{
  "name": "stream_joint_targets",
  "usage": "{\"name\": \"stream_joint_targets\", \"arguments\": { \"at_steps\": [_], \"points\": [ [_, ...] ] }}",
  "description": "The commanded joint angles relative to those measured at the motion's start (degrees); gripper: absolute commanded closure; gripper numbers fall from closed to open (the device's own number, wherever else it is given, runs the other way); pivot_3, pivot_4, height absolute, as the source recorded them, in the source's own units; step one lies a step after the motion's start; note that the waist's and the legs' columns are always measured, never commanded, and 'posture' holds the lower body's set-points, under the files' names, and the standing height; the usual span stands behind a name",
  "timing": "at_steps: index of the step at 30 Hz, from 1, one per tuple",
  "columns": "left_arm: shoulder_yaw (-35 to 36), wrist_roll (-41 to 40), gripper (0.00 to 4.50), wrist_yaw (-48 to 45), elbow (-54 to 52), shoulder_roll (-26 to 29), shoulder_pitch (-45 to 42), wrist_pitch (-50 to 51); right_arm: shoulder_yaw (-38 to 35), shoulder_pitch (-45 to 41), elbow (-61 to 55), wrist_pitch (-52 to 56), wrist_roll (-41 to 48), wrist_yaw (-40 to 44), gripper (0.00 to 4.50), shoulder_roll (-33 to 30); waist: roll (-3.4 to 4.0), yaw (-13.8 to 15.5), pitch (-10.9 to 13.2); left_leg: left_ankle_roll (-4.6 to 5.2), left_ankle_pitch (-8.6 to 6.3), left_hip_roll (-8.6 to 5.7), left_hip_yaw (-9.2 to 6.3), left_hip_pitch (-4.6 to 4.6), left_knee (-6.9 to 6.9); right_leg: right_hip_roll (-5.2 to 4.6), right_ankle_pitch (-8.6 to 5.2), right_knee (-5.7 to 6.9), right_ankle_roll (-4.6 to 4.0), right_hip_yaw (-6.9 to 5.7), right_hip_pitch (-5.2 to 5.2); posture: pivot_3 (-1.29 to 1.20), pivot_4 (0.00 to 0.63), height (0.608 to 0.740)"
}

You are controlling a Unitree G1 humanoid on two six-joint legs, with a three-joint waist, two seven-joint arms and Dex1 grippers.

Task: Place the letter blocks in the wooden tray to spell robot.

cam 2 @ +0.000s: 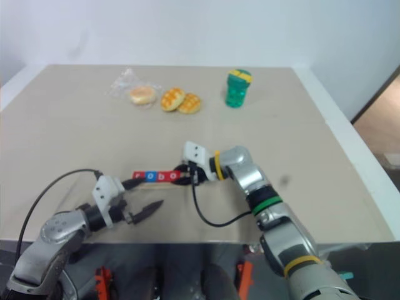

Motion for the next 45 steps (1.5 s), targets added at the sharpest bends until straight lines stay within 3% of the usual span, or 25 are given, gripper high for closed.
{"name": "stream_joint_targets", "arguments": {
  "at_steps": [1,7,8,24,38,39,43,45],
  "points": [
    [0.7,0.0,0.00,0.1,-2.0,0.1,0.1,-0.7,-0.7,-2.1,1.7,-1.2,-0.6,0.1,3.26,0.7,0.00,0.0,0.0,0.00,0.00,0.00,0.00,0.01,0.00,0.00,0.01,0.00,-0.01,0.00,0.00,0.00,0.150,0.740],
    [0.6,0.2,0.00,0.3,-2.0,0.2,-0.1,-0.3,-1.1,-2.5,3.3,-0.5,-0.6,-0.1,3.26,1.3,0.00,0.0,0.0,0.00,0.00,0.01,0.02,0.04,0.00,0.00,0.03,0.00,-0.05,-0.01,0.01,0.00,0.150,0.740],
    [0.6,0.2,0.00,0.3,-2.0,0.2,-0.1,-0.2,-1.3,-2.7,3.6,-0.5,-0.6,-0.1,2.76,1.3,0.00,0.0,0.0,0.00,0.00,0.02,0.02,0.05,0.00,0.01,0.04,0.00,-0.05,-0.01,0.01,0.00,0.150,0.740],
    [0.7,0.3,0.00,0.8,-2.6,0.6,-0.1,0.5,-1.7,-3.2,4.1,1.6,-0.5,0.6,2.76,1.8,0.00,0.0,0.0,-0.01,0.00,0.04,0.03,0.06,0.00,0.02,0.05,0.01,-0.09,0.00,0.01,0.00,0.150,0.740],
    [0.3,0.3,0.00,1.1,-2.0,0.5,-0.6,0.8,-0.1,1.5,-7.8,13.0,-1.1,-1.1,2.76,0.9,0.00,0.0,0.0,-0.01,0.00,0.03,0.02,0.05,-0.01,0.02,0.03,0.01,-0.08,-0.01,0.01,0.00,0.150,0.740],
    [0.2,0.3,0.00,1.1,-1.9,0.5,-0.7,0.8,0.0,1.9,-8.8,13.8,-1.1,-1.2,2.21,0.8,0.00,0.0,0.0,-0.01,0.00,0.03,0.02,0.05,-0.01,0.02,0.03,0.01,-0.08,-0.01,0.01,0.00,0.150,0.740],
    [0.1,0.3,0.00,1.0,-1.5,0.5,-1.1,0.8,0.0,2.6,-10.4,16.4,-1.4,-2.3,1.28,0.4,0.00,0.0,0.0,-0.01,0.00,0.04,0.01,0.06,-0.01,0.04,0.03,0.01,-0.08,-0.02,0.00,0.00,0.150,0.740],
    [0.0,0.4,0.00,1.0,-1.3,0.5,-1.3,0.8,-0.1,2.7,-10.8,17.2,-1.6,-2.8,0.42,0.2,0.00,0.0,0.0,-0.01,0.01,0.05,0.02,0.08,0.00,0.04,0.05,0.01,-0.08,-0.02,0.01,0.00,0.150,0.740]
  ]
}}
